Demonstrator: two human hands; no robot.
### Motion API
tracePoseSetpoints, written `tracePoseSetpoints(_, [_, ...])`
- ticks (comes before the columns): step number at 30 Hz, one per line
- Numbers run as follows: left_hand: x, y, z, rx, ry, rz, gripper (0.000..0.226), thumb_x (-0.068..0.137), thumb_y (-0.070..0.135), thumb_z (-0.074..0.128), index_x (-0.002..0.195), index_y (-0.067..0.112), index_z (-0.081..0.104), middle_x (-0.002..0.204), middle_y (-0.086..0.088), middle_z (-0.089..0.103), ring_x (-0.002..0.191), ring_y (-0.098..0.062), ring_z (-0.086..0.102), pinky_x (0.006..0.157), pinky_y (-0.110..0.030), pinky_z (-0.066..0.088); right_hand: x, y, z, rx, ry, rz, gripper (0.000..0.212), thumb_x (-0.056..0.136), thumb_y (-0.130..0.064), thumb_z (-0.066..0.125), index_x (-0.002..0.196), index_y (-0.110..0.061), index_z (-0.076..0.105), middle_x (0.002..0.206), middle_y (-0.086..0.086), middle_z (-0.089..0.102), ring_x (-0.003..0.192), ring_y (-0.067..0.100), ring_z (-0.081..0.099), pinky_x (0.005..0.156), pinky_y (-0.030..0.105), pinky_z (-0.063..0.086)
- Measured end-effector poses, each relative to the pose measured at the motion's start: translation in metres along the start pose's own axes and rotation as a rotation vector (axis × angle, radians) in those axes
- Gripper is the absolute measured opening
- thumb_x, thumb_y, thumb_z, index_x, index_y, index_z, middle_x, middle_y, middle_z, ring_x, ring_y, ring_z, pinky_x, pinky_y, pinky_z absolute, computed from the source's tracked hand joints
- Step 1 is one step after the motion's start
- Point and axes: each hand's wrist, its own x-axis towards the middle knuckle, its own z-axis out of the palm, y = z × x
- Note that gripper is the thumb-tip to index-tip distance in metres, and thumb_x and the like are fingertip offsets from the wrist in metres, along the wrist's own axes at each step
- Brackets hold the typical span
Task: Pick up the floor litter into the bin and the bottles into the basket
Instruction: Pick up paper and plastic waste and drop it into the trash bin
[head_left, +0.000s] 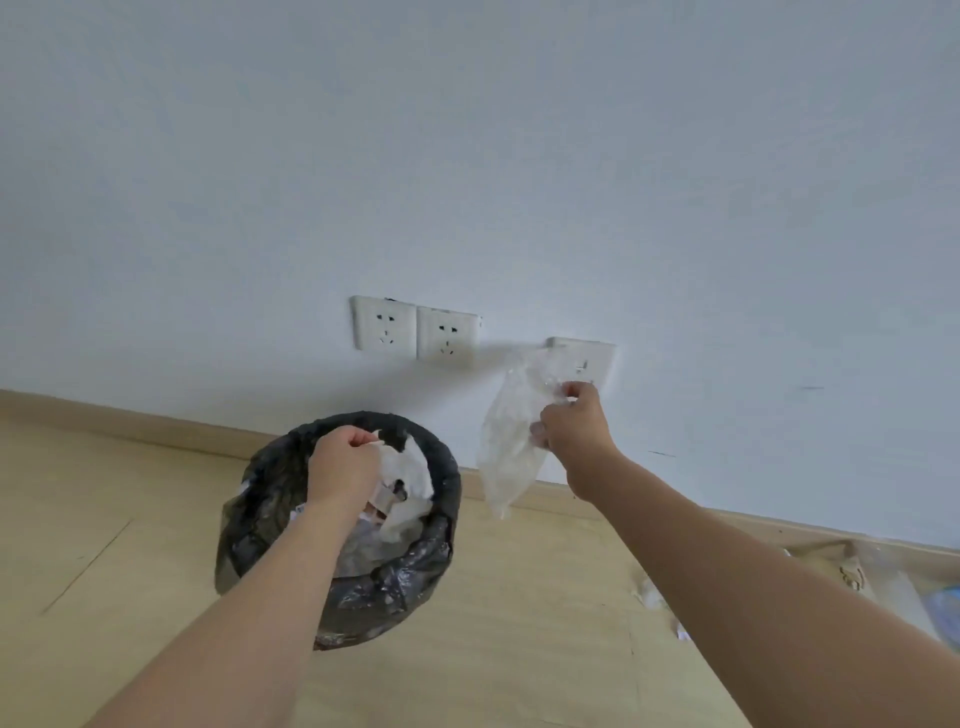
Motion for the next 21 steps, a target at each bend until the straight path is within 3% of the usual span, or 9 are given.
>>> tracePoseSetpoints(4, [0.029, -0.043, -0.046, 0.195, 0.117, 0.084, 0.019, 0.091, 0.002, 0.044, 0.089, 0.009, 0.062, 0.089, -0.009, 0.063, 0.074, -0.021, 0.055, 0.059, -0.026, 0.039, -0.009, -0.004, 0.102, -0.18, -0.101, -0.188, 0.034, 0.09, -0.005, 0.04, 0.12, -0.02, 0.046, 0.111, 0.004, 0.054, 0.093, 0.024, 0.063, 0.078, 0.038, 0.055])
tracePoseSetpoints(6, [0.033, -0.06, -0.045, 0.414, 0.025, 0.174, 0.018, 0.094, 0.003, 0.045, 0.096, 0.009, 0.062, 0.102, -0.008, 0.058, 0.082, -0.02, 0.056, 0.068, -0.028, 0.044, -0.012, 0.014, 0.137, -0.424, -0.159, -0.322, 0.037, 0.091, -0.005, 0.041, 0.125, -0.018, 0.046, 0.122, 0.0, 0.05, 0.106, 0.022, 0.057, 0.085, 0.034, 0.05])
tracePoseSetpoints(9, [0.032, -0.078, -0.034, 0.757, -0.229, 0.238, 0.019, 0.094, 0.02, 0.054, 0.111, 0.012, 0.06, 0.119, -0.007, 0.044, 0.096, -0.023, 0.055, 0.083, -0.034, 0.05, -0.008, 0.054, 0.173, -0.928, -0.303, -0.425, 0.037, 0.094, -0.002, 0.04, 0.129, -0.011, 0.046, 0.124, 0.006, 0.045, 0.108, 0.027, 0.053, 0.087, 0.034, 0.044])
tracePoseSetpoints(11, [0.031, -0.084, -0.028, 0.932, -0.369, 0.191, 0.031, 0.095, 0.022, 0.052, 0.123, 0.012, 0.057, 0.13, -0.011, 0.038, 0.11, -0.029, 0.051, 0.094, -0.039, 0.047, 0.0, 0.079, 0.19, -1.312, -0.486, -0.316, 0.033, 0.093, -0.002, 0.047, 0.125, -0.005, 0.051, 0.126, 0.011, 0.05, 0.112, 0.031, 0.055, 0.09, 0.036, 0.045])
tracePoseSetpoints(13, [0.036, -0.089, -0.025, 1.086, -0.469, 0.136, 0.044, 0.095, 0.022, 0.048, 0.138, 0.011, 0.047, 0.142, -0.015, 0.034, 0.127, -0.035, 0.04, 0.106, -0.044, 0.035, 0.003, 0.096, 0.202, -1.538, -0.616, -0.183, 0.03, 0.094, -0.004, 0.049, 0.123, -0.001, 0.057, 0.126, 0.017, 0.057, 0.114, 0.034, 0.057, 0.091, 0.037, 0.047])
tracePoseSetpoints(16, [0.048, -0.097, -0.023, 1.206, -0.527, 0.084, 0.054, 0.096, 0.027, 0.044, 0.147, 0.01, 0.037, 0.152, -0.016, 0.029, 0.137, -0.036, 0.028, 0.112, -0.045, 0.023, 0.009, 0.104, 0.217, -1.571, -0.643, -0.154, 0.03, 0.097, -0.008, 0.045, 0.123, -0.001, 0.057, 0.124, 0.02, 0.059, 0.115, 0.036, 0.057, 0.091, 0.04, 0.047])
tracePoseSetpoints(21, [0.058, -0.092, -0.017, 1.254, -0.477, 0.115, 0.05, 0.097, 0.03, 0.038, 0.143, 0.014, 0.042, 0.148, -0.015, 0.039, 0.134, -0.035, 0.033, 0.11, -0.044, 0.023, 0.023, 0.091, 0.227, -1.767, -0.643, -0.141, 0.047, 0.089, -0.015, 0.056, 0.135, -0.006, 0.049, 0.134, 0.016, 0.051, 0.121, 0.036, 0.048, 0.097, 0.043, 0.044])
